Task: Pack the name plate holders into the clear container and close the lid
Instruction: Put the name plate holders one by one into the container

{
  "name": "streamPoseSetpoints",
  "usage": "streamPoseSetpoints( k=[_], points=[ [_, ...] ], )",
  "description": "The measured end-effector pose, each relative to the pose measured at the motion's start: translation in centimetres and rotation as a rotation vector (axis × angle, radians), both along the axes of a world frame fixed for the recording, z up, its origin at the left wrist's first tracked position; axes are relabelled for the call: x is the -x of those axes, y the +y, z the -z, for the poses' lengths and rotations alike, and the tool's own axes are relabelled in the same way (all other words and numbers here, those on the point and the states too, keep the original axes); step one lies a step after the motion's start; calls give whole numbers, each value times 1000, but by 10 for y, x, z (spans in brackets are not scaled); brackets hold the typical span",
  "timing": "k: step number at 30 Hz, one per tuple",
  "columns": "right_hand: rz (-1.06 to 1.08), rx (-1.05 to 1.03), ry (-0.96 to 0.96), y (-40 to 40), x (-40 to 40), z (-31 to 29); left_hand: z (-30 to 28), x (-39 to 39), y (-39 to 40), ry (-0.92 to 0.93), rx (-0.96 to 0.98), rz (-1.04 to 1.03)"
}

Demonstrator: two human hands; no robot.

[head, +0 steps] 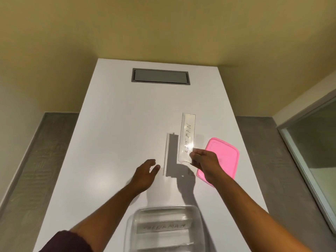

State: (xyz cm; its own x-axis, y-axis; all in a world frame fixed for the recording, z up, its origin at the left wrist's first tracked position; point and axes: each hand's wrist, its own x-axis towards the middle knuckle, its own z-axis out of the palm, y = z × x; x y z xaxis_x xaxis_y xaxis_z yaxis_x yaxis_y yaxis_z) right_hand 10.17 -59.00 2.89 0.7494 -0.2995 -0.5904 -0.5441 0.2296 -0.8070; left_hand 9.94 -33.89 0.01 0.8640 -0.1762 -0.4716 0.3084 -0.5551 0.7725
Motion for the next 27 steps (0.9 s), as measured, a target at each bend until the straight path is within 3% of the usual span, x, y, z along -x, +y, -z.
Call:
streamPoseSetpoints(
  k=[6, 14, 21, 24, 27],
  points=[
    [-126, -41, -71, 37, 67, -29, -50, 27, -23, 94, 271, -49],
    [-223, -61, -67, 63, 134, -29, -63, 80, -12, -11, 225, -93],
    [-336, 50, -63, 74, 170, -23, -56, 115, 10, -58, 138, -35],
    [-321, 281, -128, 71, 173, -24, -54, 122, 19, -121, 43, 41],
    [-285, 786, -339, 61, 177, -26, -54, 129, 26, -191, -77, 155]
  ],
)
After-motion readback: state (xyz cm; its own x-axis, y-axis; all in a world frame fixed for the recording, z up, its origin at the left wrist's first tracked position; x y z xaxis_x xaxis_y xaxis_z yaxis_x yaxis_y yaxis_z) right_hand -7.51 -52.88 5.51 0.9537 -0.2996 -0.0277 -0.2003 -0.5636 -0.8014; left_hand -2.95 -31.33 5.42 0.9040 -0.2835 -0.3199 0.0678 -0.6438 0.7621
